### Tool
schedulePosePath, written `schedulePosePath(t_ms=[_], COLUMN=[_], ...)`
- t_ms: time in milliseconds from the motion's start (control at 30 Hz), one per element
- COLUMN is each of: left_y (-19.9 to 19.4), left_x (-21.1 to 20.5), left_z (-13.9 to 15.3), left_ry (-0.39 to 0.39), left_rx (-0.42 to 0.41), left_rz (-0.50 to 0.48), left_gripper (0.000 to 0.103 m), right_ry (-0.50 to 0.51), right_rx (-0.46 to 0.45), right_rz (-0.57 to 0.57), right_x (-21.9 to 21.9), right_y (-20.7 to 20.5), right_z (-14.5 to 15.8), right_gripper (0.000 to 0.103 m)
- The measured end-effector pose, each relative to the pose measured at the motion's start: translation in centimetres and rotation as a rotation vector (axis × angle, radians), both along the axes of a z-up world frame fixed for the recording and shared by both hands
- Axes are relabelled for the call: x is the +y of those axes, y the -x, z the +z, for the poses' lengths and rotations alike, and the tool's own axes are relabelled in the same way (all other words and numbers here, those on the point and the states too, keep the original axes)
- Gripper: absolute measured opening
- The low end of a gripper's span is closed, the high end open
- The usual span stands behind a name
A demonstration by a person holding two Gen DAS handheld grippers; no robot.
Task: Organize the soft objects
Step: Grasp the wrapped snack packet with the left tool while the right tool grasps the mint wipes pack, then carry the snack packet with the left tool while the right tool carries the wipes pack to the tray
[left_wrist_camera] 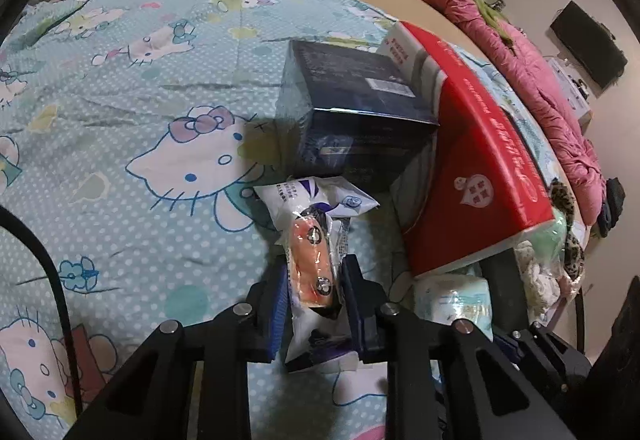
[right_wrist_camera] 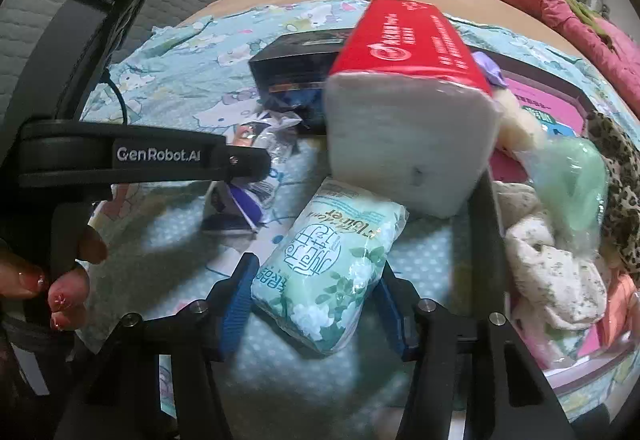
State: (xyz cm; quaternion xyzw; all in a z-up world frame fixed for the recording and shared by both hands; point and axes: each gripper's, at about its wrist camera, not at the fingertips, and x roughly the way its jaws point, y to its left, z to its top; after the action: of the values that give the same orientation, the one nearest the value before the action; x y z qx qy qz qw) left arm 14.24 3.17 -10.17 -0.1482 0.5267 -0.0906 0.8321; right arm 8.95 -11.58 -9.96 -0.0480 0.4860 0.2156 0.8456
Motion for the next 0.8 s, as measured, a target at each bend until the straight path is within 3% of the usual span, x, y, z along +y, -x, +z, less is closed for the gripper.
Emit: schedulePosePath(t_ms=[267, 600, 800], left_y=[2.3, 5.6, 5.5], left_x=[0.8, -0.5, -2.9], left_z=[1.6, 9.0, 11.8], left_ry=[0.023, -0.040, -0.047], left_rx=[-0.036, -0.176, -0.219], left_rz=[0.032, 0.021, -0.011], left_gripper=[0.023, 0.023, 0.023], right_ry=[-0.038, -0.105, -0.135], right_rx=[-0.050, -0.210, -0.269], right_rz=[0.021, 0.036, -0.036], right_x=[-0.5, -3.1, -6.4], right_y=[0.8, 3.4, 3.6], right_z=[2.1, 8.4, 11.0], right_gripper=[0.056, 0.056, 0.056])
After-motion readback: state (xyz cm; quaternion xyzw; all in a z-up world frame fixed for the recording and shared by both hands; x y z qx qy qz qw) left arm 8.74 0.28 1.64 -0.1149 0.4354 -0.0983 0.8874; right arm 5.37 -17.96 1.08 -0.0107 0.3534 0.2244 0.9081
